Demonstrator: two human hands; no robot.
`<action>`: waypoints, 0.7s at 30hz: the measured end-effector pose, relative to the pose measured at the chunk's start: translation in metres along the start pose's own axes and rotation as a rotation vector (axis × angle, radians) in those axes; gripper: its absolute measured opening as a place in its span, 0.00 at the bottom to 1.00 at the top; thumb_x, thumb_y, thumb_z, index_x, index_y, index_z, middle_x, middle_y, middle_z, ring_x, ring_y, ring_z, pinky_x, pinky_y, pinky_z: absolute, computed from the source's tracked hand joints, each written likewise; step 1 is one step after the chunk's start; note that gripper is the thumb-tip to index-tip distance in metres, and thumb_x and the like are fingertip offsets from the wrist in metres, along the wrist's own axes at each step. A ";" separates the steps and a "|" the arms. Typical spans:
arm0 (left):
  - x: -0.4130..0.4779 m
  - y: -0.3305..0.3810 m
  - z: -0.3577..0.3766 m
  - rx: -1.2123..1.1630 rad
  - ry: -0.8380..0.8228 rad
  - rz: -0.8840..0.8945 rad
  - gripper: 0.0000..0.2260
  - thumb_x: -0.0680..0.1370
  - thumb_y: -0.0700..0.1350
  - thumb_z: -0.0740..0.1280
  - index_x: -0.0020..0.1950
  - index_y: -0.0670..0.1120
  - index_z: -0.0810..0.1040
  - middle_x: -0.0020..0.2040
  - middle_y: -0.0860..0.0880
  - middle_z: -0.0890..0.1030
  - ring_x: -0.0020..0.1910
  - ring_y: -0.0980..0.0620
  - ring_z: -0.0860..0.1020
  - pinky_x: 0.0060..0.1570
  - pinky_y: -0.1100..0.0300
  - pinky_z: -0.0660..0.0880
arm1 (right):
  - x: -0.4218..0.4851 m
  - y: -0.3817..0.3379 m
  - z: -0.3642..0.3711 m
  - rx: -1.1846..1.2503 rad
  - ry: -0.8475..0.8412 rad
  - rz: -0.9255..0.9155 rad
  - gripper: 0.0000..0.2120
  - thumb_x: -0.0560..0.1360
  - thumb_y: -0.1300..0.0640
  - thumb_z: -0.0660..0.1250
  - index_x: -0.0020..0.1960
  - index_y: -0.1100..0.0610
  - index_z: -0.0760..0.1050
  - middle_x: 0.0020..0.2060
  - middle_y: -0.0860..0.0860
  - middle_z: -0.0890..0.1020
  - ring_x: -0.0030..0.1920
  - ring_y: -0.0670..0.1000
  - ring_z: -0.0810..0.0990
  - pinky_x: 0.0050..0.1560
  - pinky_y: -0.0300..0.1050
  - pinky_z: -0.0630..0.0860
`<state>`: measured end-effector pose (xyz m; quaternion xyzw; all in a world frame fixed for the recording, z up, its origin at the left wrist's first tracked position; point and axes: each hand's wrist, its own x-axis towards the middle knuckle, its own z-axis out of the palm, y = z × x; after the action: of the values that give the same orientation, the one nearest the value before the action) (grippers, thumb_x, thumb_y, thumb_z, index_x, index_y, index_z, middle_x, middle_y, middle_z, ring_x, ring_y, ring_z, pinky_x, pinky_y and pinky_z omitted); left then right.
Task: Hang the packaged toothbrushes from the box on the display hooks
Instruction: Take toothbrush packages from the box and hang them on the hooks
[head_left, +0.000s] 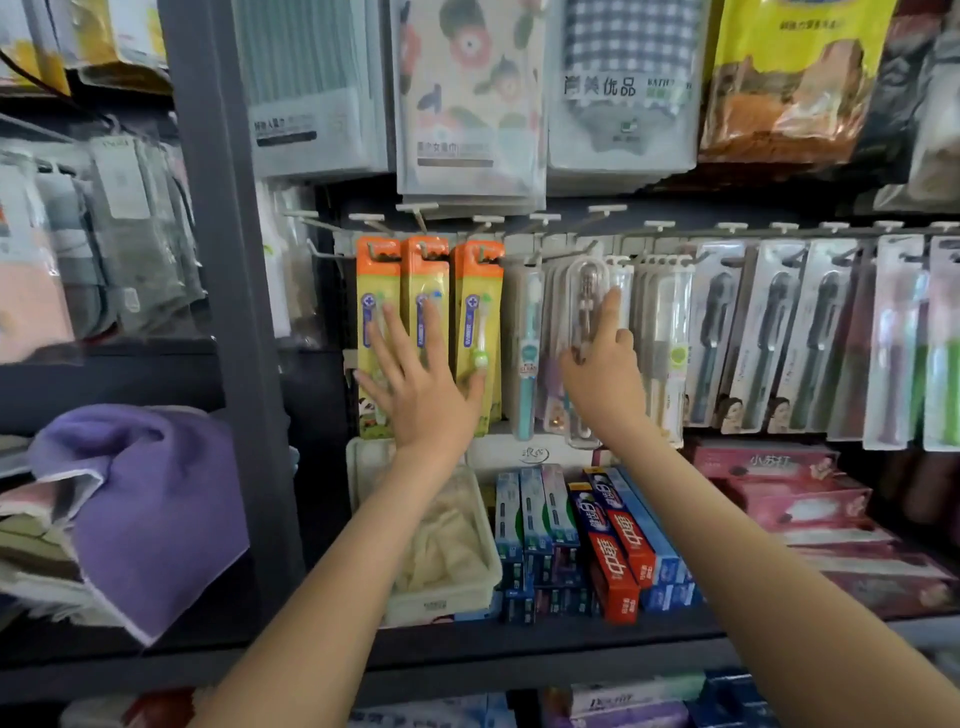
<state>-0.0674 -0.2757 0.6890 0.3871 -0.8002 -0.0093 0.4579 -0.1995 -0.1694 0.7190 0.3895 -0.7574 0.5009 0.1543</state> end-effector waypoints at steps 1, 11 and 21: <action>-0.008 0.002 0.001 -0.010 0.008 0.005 0.40 0.79 0.61 0.58 0.76 0.53 0.31 0.77 0.42 0.32 0.76 0.39 0.34 0.71 0.31 0.41 | -0.009 0.006 -0.001 -0.017 -0.006 -0.011 0.40 0.79 0.54 0.62 0.78 0.51 0.36 0.67 0.61 0.66 0.53 0.57 0.74 0.48 0.48 0.73; -0.257 0.054 0.039 -0.166 -0.166 0.322 0.28 0.78 0.53 0.60 0.75 0.45 0.58 0.76 0.41 0.54 0.74 0.41 0.58 0.70 0.47 0.60 | -0.187 0.126 -0.052 0.002 -0.193 -0.171 0.30 0.78 0.60 0.64 0.77 0.57 0.55 0.65 0.54 0.71 0.63 0.50 0.69 0.57 0.41 0.68; -0.552 0.072 0.145 0.106 -1.123 -0.201 0.32 0.78 0.54 0.64 0.78 0.47 0.54 0.78 0.43 0.51 0.75 0.44 0.59 0.73 0.52 0.60 | -0.415 0.377 -0.073 -0.204 -0.809 0.146 0.27 0.77 0.63 0.65 0.74 0.57 0.62 0.60 0.58 0.76 0.60 0.59 0.74 0.53 0.51 0.75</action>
<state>-0.0635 0.0720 0.2311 0.4194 -0.8793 -0.2172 -0.0607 -0.2225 0.1488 0.2522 0.4827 -0.8282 0.2398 -0.1537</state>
